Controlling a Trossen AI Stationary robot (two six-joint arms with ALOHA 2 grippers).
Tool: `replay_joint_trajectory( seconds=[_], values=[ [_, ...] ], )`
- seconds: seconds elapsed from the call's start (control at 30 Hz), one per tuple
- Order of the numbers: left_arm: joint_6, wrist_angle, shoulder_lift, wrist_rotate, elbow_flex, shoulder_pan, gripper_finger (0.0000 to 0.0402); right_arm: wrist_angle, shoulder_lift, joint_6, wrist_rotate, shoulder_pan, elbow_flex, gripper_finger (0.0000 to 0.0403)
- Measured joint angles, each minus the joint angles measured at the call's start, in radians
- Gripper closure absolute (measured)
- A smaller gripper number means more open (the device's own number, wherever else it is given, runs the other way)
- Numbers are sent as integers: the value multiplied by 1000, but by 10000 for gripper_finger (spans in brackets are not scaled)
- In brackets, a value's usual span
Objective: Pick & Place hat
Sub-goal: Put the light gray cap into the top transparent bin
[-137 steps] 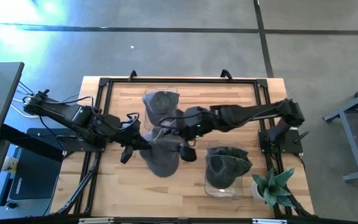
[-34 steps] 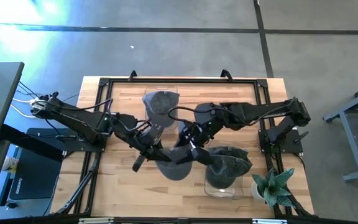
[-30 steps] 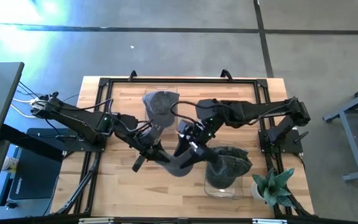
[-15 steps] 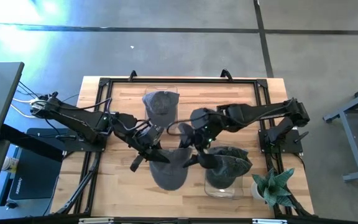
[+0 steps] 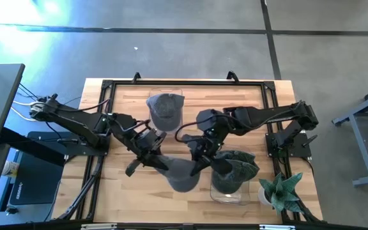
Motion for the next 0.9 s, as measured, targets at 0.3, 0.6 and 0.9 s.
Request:
replay_joint_trajectory(
  seconds=[0.3,0.6,0.9],
  values=[
    [-42,38,18,85,0,0,318,106,-14,-34,42,3,0,394],
    [-50,35,37,184,-2,-3,195,67,-73,-85,141,15,0,393],
    [-60,47,21,202,-1,-21,238,-5,-129,-86,223,62,0,393]
  ],
)
